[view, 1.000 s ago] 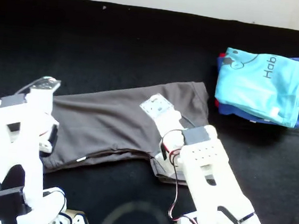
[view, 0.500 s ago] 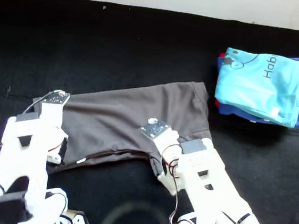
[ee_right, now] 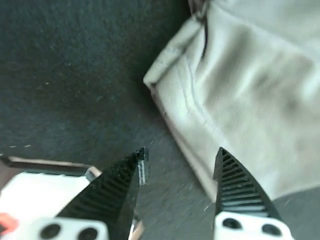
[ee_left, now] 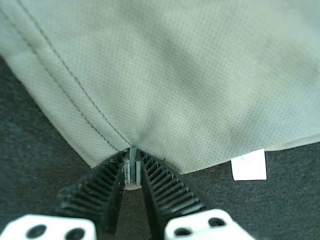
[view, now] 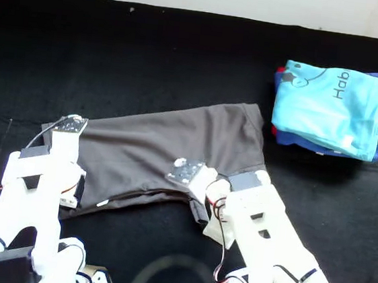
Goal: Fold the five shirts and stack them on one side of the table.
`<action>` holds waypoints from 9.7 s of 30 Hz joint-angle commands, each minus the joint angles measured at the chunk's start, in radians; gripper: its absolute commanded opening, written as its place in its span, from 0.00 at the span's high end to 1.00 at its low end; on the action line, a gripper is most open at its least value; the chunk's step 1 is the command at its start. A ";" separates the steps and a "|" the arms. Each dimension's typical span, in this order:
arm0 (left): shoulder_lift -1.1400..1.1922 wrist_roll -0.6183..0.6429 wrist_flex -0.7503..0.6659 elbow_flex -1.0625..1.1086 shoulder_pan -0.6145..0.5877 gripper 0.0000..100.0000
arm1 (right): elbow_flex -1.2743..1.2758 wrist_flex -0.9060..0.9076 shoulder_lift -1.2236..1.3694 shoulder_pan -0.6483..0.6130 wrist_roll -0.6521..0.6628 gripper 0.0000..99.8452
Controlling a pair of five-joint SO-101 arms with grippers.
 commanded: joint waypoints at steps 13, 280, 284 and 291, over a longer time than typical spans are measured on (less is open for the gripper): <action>0.004 0.005 -0.015 0.015 0.016 0.99 | 0.257 -0.315 0.002 -0.002 0.104 0.80; 0.868 0.106 0.755 -1.520 0.285 0.99 | 0.792 -0.176 -1.277 0.937 -0.368 0.99; 0.931 0.109 0.753 -1.455 0.311 0.99 | 0.792 -0.180 -1.277 0.937 -0.368 0.99; 0.932 0.172 0.741 -1.451 0.483 0.99 | 0.792 -0.180 -1.277 0.937 -0.368 0.99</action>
